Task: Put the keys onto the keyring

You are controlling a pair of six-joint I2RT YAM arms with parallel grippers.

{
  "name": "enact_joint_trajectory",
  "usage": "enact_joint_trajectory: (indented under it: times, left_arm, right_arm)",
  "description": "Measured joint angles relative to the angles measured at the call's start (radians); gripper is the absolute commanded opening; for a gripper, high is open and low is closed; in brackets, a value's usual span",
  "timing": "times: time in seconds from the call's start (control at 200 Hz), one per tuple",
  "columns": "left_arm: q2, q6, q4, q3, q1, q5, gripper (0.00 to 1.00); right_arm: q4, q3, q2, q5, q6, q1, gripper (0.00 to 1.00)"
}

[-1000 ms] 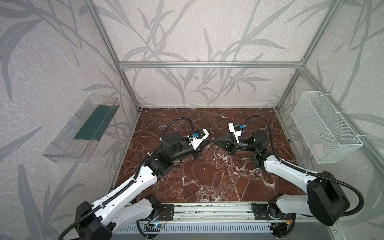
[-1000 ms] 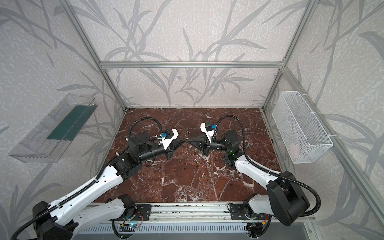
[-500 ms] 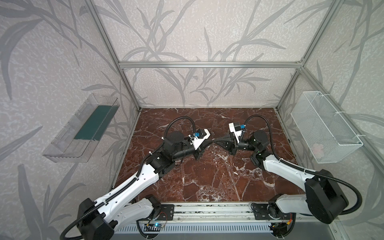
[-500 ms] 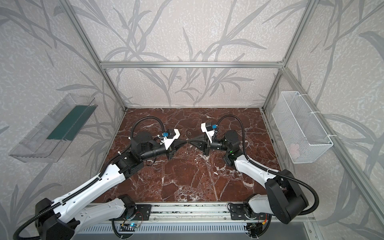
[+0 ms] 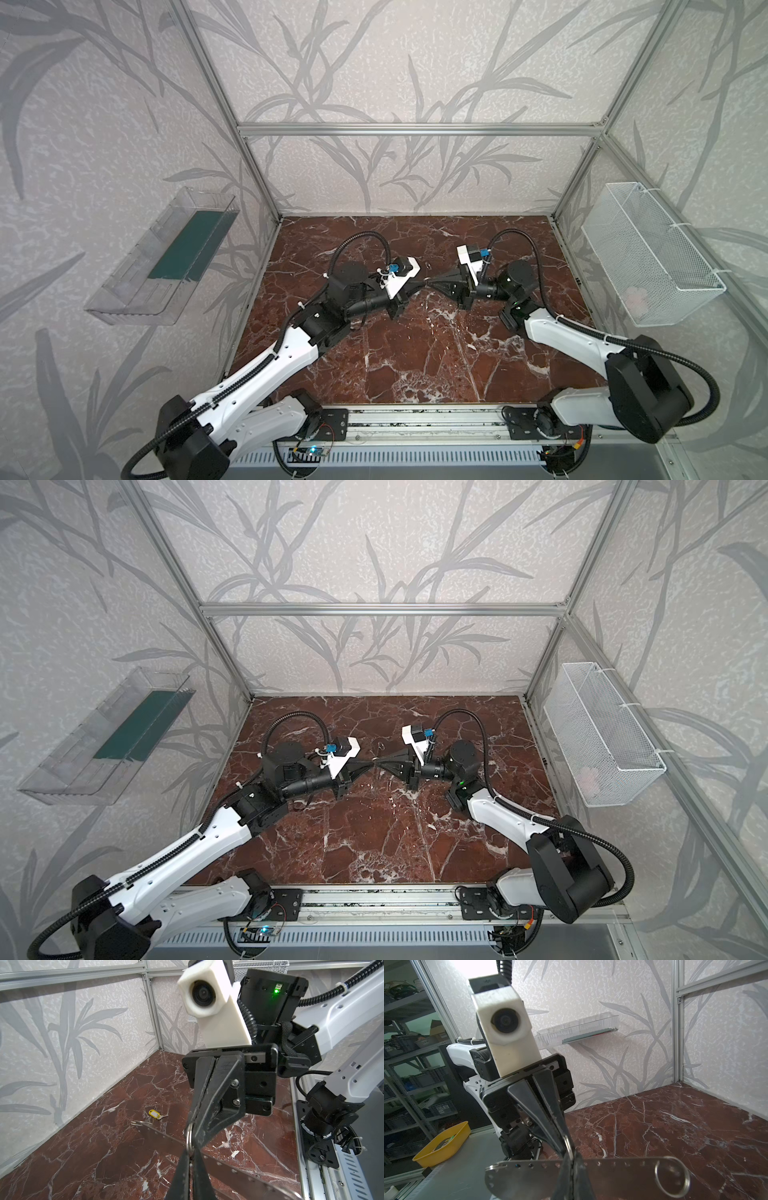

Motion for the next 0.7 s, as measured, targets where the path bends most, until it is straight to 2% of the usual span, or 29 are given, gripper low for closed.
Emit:
enact_joint_trajectory:
  times: [0.07,0.315,0.495,0.7]
  left_arm:
    - [0.003,-0.005,0.0,0.0,0.0,0.002,0.0]
    - [0.008,-0.004,-0.02,0.003,0.002,0.0,0.0]
    - [0.024,0.011,-0.095,0.041,0.002,-0.004,0.0]
    - [0.054,0.043,-0.191,0.116,0.0,-0.002,0.0]
  right_arm:
    - [-0.007,0.0,0.0,0.0,-0.004,-0.002,0.0]
    - [-0.045,0.0,-0.002,0.002,-0.045,-0.002,0.0]
    - [-0.145,0.001,-0.031,0.018,-0.117,0.001,0.0]
    - [-0.292,0.006,-0.087,0.039,-0.204,0.004,0.21]
